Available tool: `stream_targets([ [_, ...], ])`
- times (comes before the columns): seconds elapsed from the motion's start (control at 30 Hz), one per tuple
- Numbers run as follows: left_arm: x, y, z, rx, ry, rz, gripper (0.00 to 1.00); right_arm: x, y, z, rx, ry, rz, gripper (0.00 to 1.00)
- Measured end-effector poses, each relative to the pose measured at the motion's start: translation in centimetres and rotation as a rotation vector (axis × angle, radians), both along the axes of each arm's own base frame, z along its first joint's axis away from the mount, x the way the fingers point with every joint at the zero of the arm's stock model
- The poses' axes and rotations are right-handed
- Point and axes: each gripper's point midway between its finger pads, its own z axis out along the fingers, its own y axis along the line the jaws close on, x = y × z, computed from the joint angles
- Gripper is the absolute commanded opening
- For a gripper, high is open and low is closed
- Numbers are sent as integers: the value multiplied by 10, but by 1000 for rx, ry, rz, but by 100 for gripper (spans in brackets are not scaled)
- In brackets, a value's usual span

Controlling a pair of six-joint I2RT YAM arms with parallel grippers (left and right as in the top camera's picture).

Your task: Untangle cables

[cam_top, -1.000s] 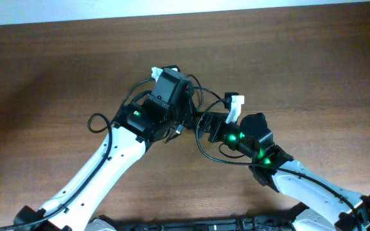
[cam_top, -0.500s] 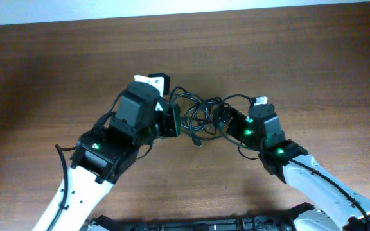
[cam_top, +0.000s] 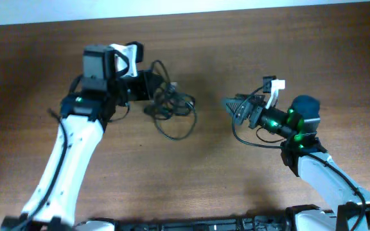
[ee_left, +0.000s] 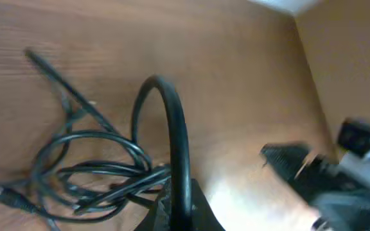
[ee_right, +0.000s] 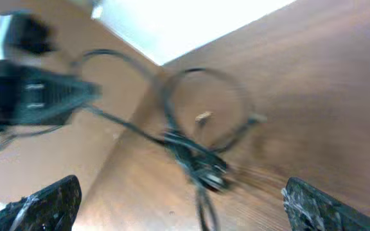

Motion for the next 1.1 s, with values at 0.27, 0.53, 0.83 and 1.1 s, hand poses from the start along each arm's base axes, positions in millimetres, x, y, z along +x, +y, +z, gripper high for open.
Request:
stream_targets([
  [0.27, -25, -39, 11, -80, -224, -442, 0, -7, 48, -20, -109, 3, -24, 80],
  [0.53, -25, -42, 17, -124, -207, -435, 0, -36, 84, -49, -211, 79, 43, 72],
  [0.83, -41, -64, 40, -288, -153, -496, 0, -21, 74, -49, -246, 52, -73, 20],
  [1.1, 1, -17, 40, -263, -146, -267, 0, -28, -3, -106, -395, 426, -290, 4],
])
